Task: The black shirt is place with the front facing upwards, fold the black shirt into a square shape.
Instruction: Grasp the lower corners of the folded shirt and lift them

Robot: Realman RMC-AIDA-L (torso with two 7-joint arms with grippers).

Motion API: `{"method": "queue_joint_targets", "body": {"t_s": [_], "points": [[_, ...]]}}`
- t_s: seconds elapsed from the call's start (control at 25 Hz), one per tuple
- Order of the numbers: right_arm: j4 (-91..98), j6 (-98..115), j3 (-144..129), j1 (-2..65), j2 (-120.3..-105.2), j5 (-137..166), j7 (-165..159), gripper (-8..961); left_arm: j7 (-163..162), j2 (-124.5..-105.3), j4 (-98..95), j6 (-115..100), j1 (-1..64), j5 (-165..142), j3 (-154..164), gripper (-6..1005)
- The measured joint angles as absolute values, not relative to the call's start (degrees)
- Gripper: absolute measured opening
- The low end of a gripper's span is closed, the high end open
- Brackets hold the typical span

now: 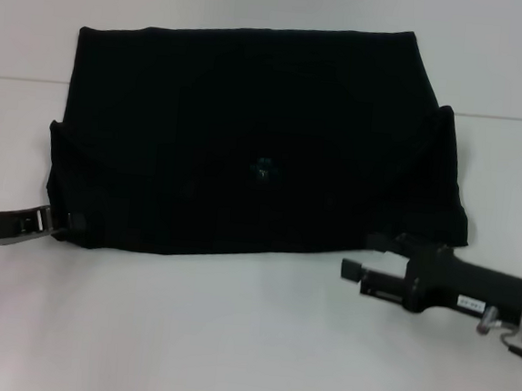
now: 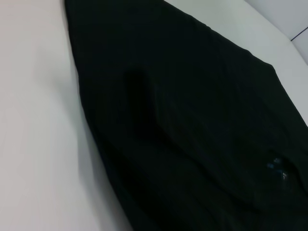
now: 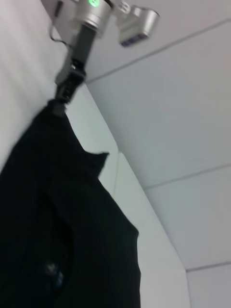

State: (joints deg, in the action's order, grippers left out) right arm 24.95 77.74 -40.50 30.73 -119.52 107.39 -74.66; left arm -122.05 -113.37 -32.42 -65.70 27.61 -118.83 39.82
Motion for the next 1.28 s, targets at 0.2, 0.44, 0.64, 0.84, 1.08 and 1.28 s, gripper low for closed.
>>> {"method": "queue_joint_targets", "body": {"t_s": [0.2, 0.44, 0.64, 0.84, 1.08, 1.28], "points": [[33.4, 75.9, -41.1, 30.5, -117.98, 109.6, -93.1, 805, -121.9, -113.37, -32.7, -65.6, 27.6, -118.8, 39.8, 39], [42.6, 75.0, -41.4, 34.3, -111.83, 125.3, -128.2, 805, -121.9, -113.29, -32.9, -66.1, 27.6, -118.8, 39.4, 39], [42.8, 73.0, -41.0, 38.5, -108.51, 137.2, -142.9, 805, -121.8, -113.09, -33.0, -66.7, 27.3, -118.6, 39.4, 39], [39.4, 67.8, -41.4, 42.2, -109.48, 143.6, -144.8, 805, -121.5, -113.0, -33.1, -67.2, 27.1, -118.3, 39.3, 39], [34.6, 62.9, -43.8, 44.6, -111.4, 144.6, -144.1, 805, -121.5, -112.93, -33.3, -67.4, 27.1, -118.3, 39.2, 39], [34.2, 60.7, -45.6, 45.4, -113.63, 144.7, -143.6, 805, -121.5, -112.96, -33.5, -67.5, 27.0, -118.3, 39.2, 39]]}}
